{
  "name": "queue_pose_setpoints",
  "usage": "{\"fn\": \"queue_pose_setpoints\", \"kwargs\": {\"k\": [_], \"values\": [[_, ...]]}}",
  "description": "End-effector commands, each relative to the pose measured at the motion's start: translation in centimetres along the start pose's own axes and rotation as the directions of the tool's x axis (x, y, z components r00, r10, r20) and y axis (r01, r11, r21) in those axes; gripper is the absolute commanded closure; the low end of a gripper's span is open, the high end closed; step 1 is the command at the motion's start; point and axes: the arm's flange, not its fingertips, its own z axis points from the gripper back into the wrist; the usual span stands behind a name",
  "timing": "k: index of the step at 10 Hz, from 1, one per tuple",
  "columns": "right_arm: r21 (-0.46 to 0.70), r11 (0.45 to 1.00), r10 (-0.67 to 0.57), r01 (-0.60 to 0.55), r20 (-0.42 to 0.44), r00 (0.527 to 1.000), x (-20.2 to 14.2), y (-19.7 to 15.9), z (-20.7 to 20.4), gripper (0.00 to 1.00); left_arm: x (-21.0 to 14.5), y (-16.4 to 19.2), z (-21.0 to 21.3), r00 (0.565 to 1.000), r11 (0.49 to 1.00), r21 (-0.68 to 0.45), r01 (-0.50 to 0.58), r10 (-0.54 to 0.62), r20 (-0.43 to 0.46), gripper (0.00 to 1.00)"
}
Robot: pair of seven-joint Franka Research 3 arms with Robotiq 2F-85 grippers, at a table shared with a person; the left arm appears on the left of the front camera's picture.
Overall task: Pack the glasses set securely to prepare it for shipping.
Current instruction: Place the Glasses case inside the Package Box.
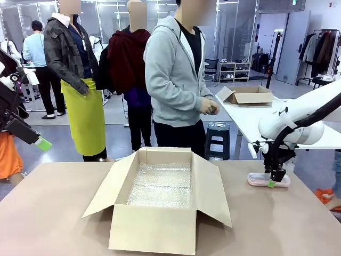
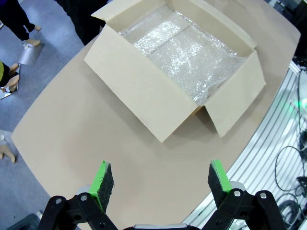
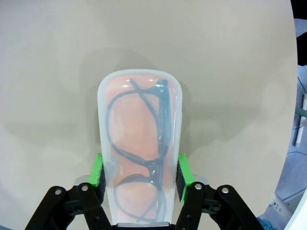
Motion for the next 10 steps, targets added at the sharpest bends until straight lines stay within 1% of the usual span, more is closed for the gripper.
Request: {"fn": "queue_pose_setpoints", "kwargs": {"k": [1, 2, 3, 4, 5, 6, 7, 8, 9, 10], "values": [[-0.004, 1.000, -0.023, 0.023, -0.001, 1.000, 0.2, 0.0, -0.6, 0.50, -0.1, 0.0, 0.1, 1.000, 1.000, -0.008, 0.002, -0.002, 0.008, 0.00], [-0.006, 1.000, -0.024, 0.024, 0.000, 1.000, 0.2, 0.1, -0.3, 0.63, -0.1, 0.0, 0.1, 1.000, 1.000, -0.008, 0.002, -0.002, 0.008, 0.00], [-0.003, 1.000, -0.020, 0.020, -0.003, 1.000, 0.3, 0.2, 0.1, 0.70, -0.1, 0.0, 0.1, 1.000, 1.000, -0.008, 0.002, -0.002, 0.008, 0.00], [0.006, 1.000, -0.017, 0.017, -0.008, 1.000, 0.6, 0.5, 1.1, 0.80, -0.1, 0.0, 0.1, 1.000, 1.000, -0.008, 0.002, -0.002, 0.008, 0.00], [0.010, 1.000, -0.017, 0.017, -0.004, 1.000, 0.9, 0.7, 2.6, 0.80, -0.1, 0.0, 0.1, 1.000, 1.000, -0.008, 0.002, -0.002, 0.008, 0.00], [0.006, 1.000, -0.011, 0.011, 0.020, 1.000, 1.2, 0.9, 5.0, 0.80, -0.1, 0.0, 0.1, 1.000, 1.000, -0.008, 0.002, -0.002, 0.008, 0.00], [0.030, 1.000, -0.004, 0.002, 0.044, 0.999, 2.0, 1.3, 7.6, 0.80, -0.1, 0.0, 0.1, 1.000, 1.000, -0.008, 0.002, -0.002, 0.008, 0.00], [0.064, 0.998, -0.009, 0.007, 0.026, 1.000, 2.7, 1.8, 9.8, 0.80, -0.1, 0.0, 0.1, 1.000, 1.000, -0.008, 0.002, -0.002, 0.008, 0.00], [0.047, 0.999, 0.005, -0.006, 0.015, 1.000, 3.4, 2.2, 11.6, 0.80, -0.1, 0.0, 0.1, 1.000, 1.000, -0.008, 0.002, -0.002, 0.008, 0.00], [0.033, 0.999, 0.021, -0.022, 0.029, 0.999, 3.9, 2.8, 13.0, 0.80, -0.1, 0.0, 0.1, 1.000, 1.000, -0.008, 0.002, -0.002, 0.008, 0.00]]}}
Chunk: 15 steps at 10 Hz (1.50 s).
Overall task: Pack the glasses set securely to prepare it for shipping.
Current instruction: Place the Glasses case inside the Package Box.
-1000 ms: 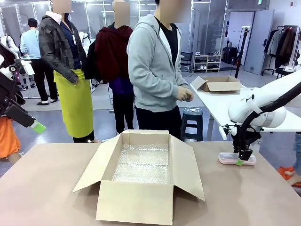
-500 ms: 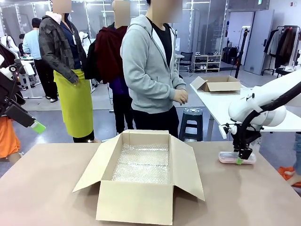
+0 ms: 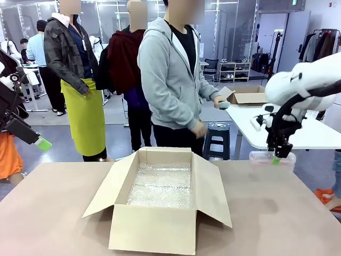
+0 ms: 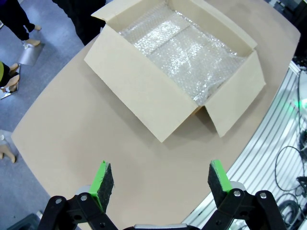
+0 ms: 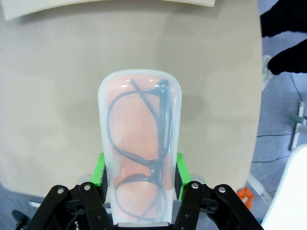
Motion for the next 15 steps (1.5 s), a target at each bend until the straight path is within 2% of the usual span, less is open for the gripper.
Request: {"fn": "queue_pose_setpoints", "kwargs": {"k": [1, 3, 4, 5, 9, 10, 11, 12, 13, 15], "values": [[-0.022, 1.000, -0.005, 0.006, 0.026, 1.000, 1.1, 0.6, 1.2, 0.80, -0.1, 0.0, 0.1, 1.000, 1.000, -0.008, 0.002, -0.002, 0.008, 0.00], [-0.024, 1.000, -0.002, 0.004, 0.079, 0.997, 1.2, 1.0, 2.1, 0.80, -0.1, 0.0, 0.1, 1.000, 1.000, -0.008, 0.002, -0.002, 0.008, 0.00], [-0.044, 0.997, -0.054, 0.057, 0.065, 0.996, 0.6, 1.1, 2.2, 0.80, -0.1, 0.0, 0.1, 1.000, 1.000, -0.008, 0.002, -0.002, 0.008, 0.00], [-0.026, 1.000, 0.001, 0.000, 0.041, 0.999, 1.3, 0.7, 2.5, 0.80, -0.1, 0.0, 0.1, 1.000, 1.000, -0.008, 0.002, -0.002, 0.008, 0.00], [-0.026, 1.000, 0.001, 0.000, 0.041, 0.999, 1.3, 0.7, 2.5, 0.80, -0.1, 0.0, 0.1, 1.000, 1.000, -0.008, 0.002, -0.002, 0.008, 0.00], [-0.026, 1.000, -0.009, 0.010, 0.050, 0.999, 1.1, 0.6, 2.3, 0.37, -0.1, 0.0, 0.1, 1.000, 1.000, -0.008, 0.002, -0.002, 0.008, 0.00], [-0.048, 0.999, -0.013, 0.011, -0.048, 0.999, 3.8, 1.0, 2.5, 0.37, -0.1, 0.0, 0.1, 1.000, 1.000, -0.008, 0.002, -0.002, 0.008, 0.00], [-0.072, 0.996, 0.046, -0.043, 0.043, 0.998, 7.0, 1.2, 2.7, 0.37, -0.1, 0.0, 0.1, 1.000, 1.000, -0.008, 0.002, -0.002, 0.008, 0.00], [-0.064, 0.997, 0.047, -0.046, 0.007, 0.999, 9.2, 0.9, 2.4, 0.37, -0.1, 0.0, 0.1, 1.000, 1.000, -0.008, 0.002, -0.002, 0.008, 0.00], [-0.020, 0.998, 0.057, -0.057, 0.001, 0.998, 13.2, -0.1, 2.6, 0.37, -0.1, 0.0, 0.1, 1.000, 1.000, -0.008, 0.002, -0.002, 0.008, 0.00]]}}
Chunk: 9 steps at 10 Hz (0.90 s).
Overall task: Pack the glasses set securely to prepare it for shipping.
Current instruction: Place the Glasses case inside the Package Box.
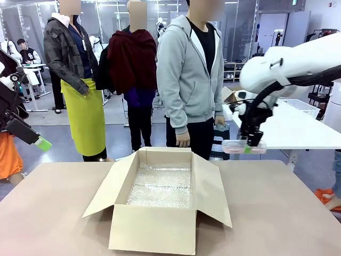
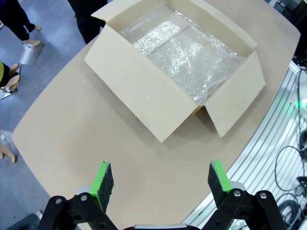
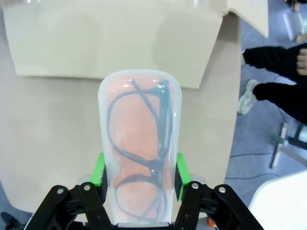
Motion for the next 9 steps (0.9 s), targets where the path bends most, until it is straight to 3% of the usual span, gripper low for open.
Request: {"fn": "queue_pose_setpoints", "kwargs": {"k": [1, 5, 7, 9], "values": [[0.031, 0.999, -0.027, 0.028, -0.020, 0.999, 2.7, -2.1, 0.4, 0.37, -0.1, 0.0, 0.1, 1.000, 1.000, -0.009, 0.002, -0.001, 0.009, 0.00], [0.053, 0.998, -0.044, 0.044, 0.001, 0.999, 12.4, -2.7, -0.3, 0.37, -0.1, 0.0, 0.1, 1.000, 1.000, -0.009, 0.002, -0.001, 0.009, 0.00], [0.041, 0.997, -0.068, 0.070, -0.055, 0.996, 16.7, -2.5, -0.9, 0.37, -0.1, 0.0, 0.1, 1.000, 1.000, -0.009, 0.002, -0.001, 0.009, 0.00], [0.059, 0.995, -0.078, 0.080, -0.027, 0.997, 20.5, -3.0, -3.0, 0.37, -0.1, 0.0, 0.1, 1.000, 1.000, -0.009, 0.002, -0.001, 0.009, 0.00]]}}
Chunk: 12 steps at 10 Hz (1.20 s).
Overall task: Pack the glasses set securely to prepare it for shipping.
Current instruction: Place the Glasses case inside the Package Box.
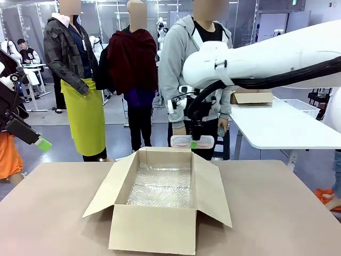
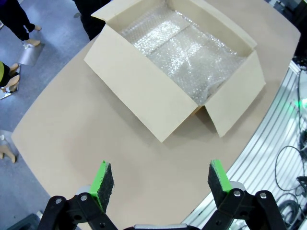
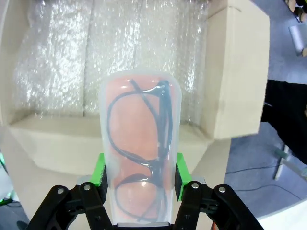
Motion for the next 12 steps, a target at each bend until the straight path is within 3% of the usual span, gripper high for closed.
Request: {"fn": "queue_pose_setpoints", "kwargs": {"k": [1, 3, 12], "values": [[0.015, 1.000, -0.022, 0.022, 0.009, 1.000, 2.8, -1.2, -1.4, 0.37, -0.1, 0.0, 0.1, 1.000, 1.000, -0.009, 0.001, -0.001, 0.009, 0.00], [-0.027, 0.998, -0.065, 0.065, -0.002, 0.998, 4.5, -1.1, -2.8, 0.37, -0.1, 0.0, 0.1, 1.000, 1.000, -0.009, 0.001, -0.001, 0.009, 0.00], [-0.008, 0.996, -0.086, 0.085, -0.040, 0.996, 8.1, -3.7, -13.3, 0.37, -0.1, 0.0, 0.1, 1.000, 1.000, -0.009, 0.001, -0.001, 0.009, 0.00]]}}
